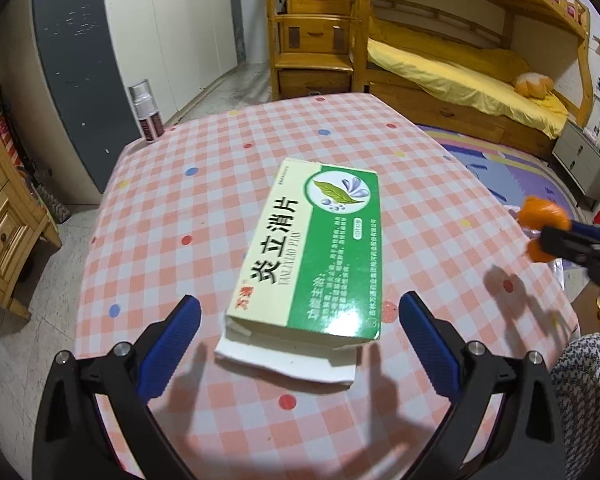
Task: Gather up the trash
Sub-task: 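Grasp the mandarin orange with the right tool while the left tool holds the box, then carry the box and orange over the bin and open both tools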
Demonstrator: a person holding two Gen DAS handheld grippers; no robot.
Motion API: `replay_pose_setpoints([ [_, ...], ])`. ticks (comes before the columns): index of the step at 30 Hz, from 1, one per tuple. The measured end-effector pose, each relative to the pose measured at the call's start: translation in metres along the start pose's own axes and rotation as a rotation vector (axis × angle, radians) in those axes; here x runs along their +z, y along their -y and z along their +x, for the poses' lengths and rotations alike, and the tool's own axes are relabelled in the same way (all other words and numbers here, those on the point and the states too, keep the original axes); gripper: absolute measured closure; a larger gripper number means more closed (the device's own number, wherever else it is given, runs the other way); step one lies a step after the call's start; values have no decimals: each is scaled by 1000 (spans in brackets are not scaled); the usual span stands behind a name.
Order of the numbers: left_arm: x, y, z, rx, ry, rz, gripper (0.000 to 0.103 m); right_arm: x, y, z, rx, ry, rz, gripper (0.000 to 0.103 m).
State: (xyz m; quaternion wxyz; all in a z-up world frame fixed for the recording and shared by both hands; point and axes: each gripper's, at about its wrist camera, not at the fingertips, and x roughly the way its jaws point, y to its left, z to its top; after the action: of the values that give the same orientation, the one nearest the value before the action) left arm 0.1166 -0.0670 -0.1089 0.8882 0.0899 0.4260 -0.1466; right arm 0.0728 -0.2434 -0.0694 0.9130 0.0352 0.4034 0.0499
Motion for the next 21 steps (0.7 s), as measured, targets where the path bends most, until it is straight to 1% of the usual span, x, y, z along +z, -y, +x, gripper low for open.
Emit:
replay_pose_setpoints([
  [4, 7, 3, 17, 29, -34, 23, 7, -2, 0, -13, -8, 17, 4, 76],
  [7, 10, 3, 23, 17, -51, 22, 7, -5, 0, -20, -13, 24, 3, 76],
  [9, 7, 4, 25, 3, -67, 28, 20, -6, 1, -23, -13, 29, 8, 76],
  [11, 4, 7, 19, 16, -60, 43, 21, -6, 1, -29, -12, 40, 13, 76],
  [14, 0, 12, -3, -25, -25, 26, 22, -6, 2, -40, -13, 63, 20, 76],
  [17, 0, 24, -34, -72, 35, 10, 22, -8, 8, -51, -21, 80, 39, 76],
  [21, 3, 47, -61, -116, 95, 31, 22, -15, 23, -64, -41, 94, 80, 76],
])
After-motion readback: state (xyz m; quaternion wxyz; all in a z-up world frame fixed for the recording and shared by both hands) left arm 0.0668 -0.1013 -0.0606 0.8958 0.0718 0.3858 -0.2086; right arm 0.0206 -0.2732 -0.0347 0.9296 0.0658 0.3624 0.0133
